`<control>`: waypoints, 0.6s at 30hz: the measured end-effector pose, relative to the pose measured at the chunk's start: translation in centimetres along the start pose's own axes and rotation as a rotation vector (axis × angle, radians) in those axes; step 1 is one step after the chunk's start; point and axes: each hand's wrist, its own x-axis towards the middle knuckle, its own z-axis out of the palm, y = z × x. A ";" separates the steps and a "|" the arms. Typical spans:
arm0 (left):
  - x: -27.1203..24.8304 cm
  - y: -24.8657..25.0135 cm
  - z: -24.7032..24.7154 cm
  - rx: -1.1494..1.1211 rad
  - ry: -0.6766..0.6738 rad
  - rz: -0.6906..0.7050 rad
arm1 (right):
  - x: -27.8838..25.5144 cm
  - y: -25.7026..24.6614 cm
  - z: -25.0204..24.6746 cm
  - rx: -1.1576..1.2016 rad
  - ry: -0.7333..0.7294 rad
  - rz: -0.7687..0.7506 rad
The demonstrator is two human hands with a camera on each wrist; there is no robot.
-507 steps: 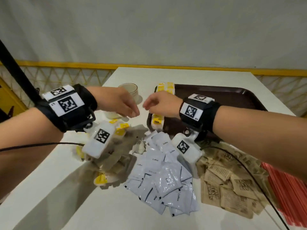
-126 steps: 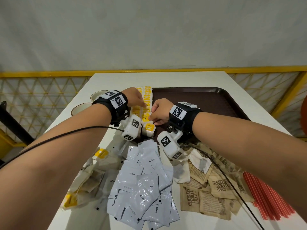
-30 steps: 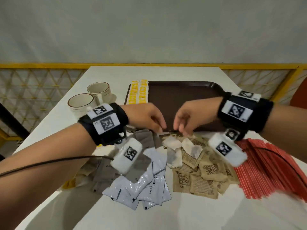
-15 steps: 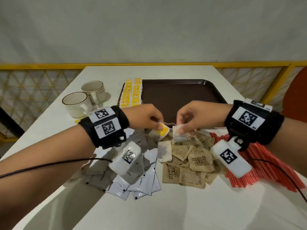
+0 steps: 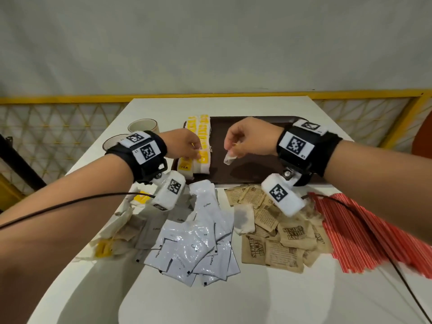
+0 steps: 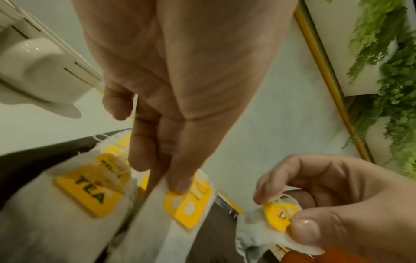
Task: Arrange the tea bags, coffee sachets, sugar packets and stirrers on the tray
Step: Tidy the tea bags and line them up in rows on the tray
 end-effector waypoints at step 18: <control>1.7 -1.0 0.8 0.061 -0.116 0.046 | 3.1 0.5 1.1 -0.181 -0.138 0.002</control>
